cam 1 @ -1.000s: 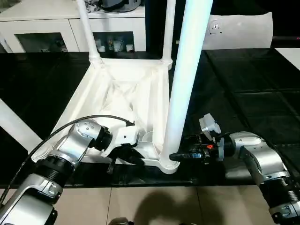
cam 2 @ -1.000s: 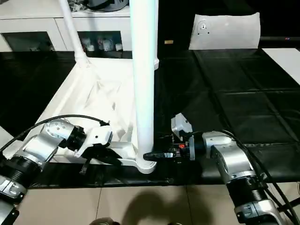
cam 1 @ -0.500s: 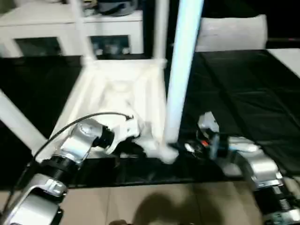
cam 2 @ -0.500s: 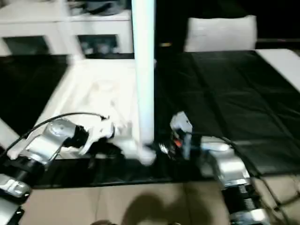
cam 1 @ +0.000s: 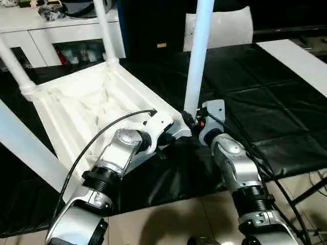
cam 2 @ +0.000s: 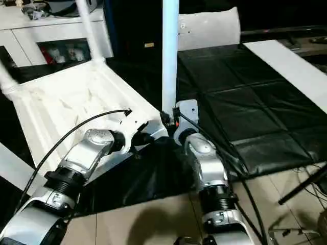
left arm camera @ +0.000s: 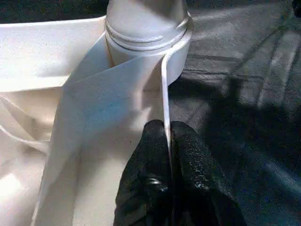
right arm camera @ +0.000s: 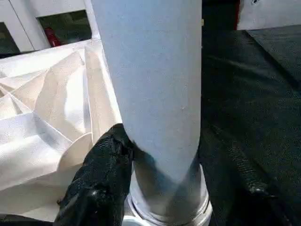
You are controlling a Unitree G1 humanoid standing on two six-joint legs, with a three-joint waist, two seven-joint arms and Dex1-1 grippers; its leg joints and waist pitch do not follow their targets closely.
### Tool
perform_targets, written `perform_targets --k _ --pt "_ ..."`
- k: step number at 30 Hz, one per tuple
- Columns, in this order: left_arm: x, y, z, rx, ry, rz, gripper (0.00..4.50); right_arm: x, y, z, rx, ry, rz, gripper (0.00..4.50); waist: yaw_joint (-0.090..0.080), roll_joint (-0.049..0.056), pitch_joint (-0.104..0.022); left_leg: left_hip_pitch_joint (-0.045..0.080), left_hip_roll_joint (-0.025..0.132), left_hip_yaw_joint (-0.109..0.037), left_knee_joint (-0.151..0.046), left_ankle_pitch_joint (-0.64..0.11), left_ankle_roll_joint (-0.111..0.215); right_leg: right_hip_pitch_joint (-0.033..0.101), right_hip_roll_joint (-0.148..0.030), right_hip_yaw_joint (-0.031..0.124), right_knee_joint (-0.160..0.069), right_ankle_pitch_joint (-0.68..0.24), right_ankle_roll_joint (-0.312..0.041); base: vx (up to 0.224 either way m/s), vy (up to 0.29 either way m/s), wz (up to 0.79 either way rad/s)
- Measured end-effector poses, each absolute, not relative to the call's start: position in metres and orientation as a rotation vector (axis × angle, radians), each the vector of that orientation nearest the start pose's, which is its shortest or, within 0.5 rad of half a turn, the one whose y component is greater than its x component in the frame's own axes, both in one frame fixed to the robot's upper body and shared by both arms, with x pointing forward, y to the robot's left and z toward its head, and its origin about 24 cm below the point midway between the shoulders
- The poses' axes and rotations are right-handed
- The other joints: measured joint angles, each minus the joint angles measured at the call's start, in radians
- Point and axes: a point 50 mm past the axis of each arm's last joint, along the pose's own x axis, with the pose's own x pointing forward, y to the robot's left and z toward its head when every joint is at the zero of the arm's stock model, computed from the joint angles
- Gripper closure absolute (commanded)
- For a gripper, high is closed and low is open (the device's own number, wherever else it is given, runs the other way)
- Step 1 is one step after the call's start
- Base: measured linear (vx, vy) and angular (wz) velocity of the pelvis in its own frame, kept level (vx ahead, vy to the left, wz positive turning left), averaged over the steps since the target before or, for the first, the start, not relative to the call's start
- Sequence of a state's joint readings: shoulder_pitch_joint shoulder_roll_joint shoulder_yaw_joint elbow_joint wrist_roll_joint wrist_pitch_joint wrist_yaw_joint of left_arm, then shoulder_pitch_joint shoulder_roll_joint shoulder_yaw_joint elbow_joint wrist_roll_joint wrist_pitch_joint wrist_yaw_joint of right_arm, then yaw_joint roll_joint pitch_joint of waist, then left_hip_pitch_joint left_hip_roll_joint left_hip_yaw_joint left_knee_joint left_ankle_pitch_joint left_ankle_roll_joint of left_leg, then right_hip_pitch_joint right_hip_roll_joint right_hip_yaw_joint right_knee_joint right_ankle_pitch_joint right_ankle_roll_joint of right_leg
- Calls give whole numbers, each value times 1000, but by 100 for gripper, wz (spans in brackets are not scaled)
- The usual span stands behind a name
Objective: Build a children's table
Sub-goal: Rotate leg to tighten
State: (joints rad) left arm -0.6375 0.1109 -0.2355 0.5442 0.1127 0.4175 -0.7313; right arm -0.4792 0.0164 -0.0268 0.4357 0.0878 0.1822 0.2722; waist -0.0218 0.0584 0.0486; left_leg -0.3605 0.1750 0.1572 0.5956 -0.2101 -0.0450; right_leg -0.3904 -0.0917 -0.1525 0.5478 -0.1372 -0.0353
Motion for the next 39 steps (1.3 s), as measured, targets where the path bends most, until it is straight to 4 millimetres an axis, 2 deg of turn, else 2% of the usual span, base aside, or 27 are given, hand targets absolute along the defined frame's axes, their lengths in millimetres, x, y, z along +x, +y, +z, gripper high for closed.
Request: perform_targets --k 2,3,5,10,11,12,17,20,21,26,29,39 --pt "331 68 54 316 455 -974 450 332 -104 57 117 132 394 176 18 2 -1 -7 -1 0 1 0 0 -11 -1 1 10 -7 -3 0 0 0" --pt "329 66 55 322 444 -1004 450 329 -109 55 122 122 399 165 32 2 -1 -10 -1 0 2 0 0 -15 -2 1 16 -9 -4 0 0 0" --pt "327 68 54 334 436 -1044 450 325 -112 54 136 107 431 159 52 2 -1 -10 0 0 2 0 1 -17 -2 0 20 -12 -6 0 0 0" --pt "323 79 52 367 432 -1128 450 317 -127 58 117 71 526 112 82 3 -1 -6 0 0 6 1 -2 -17 -2 2 28 -17 -3 0 0 0" --pt "321 82 51 370 434 -1151 450 315 -132 59 108 68 547 112 86 3 -1 -5 0 1 6 1 -3 -16 -2 2 28 -17 -3 0 0 0" --pt "320 86 51 382 437 -1185 450 312 -138 60 91 66 590 91 88 3 -1 -4 0 0 7 -1 -7 -15 -2 2 28 -17 -3 0 0 0" --pt "315 104 52 423 450 -1299 450 300 -151 65 45 90 826 91 93 2 -1 -3 0 0 8 -2 -8 -13 -3 3 28 -16 -3 0 0 0" --pt "313 110 53 451 453 -1344 450 296 -153 68 42 107 919 91 104 2 -1 -4 0 0 8 -1 -7 -13 -3 3 28 -16 -3 0 0 0" --pt "312 114 53 472 455 -1376 450 292 -154 68 27 132 999 91 110 2 -1 -4 1 1 8 0 -5 -13 -3 3 28 -16 -2 0 0 0" --pt "308 130 55 518 482 -1483 450 280 -155 67 -7 220 1221 91 121 2 -1 -4 1 1 8 1 -3 -13 -3 2 28 -16 -2 0 0 0" --pt "306 134 56 526 492 -1532 450 275 -155 65 -7 271 1301 91 133 1 0 -4 1 1 8 1 -3 -13 -3 3 28 -16 -2 0 0 0" --pt "299 129 56 572 491 -1673 450 272 -152 61 -34 345 1436 165 167 -6 -1 -4 1 2 9 1 -3 -13 -3 3 29 -16 -2 0 0 0"
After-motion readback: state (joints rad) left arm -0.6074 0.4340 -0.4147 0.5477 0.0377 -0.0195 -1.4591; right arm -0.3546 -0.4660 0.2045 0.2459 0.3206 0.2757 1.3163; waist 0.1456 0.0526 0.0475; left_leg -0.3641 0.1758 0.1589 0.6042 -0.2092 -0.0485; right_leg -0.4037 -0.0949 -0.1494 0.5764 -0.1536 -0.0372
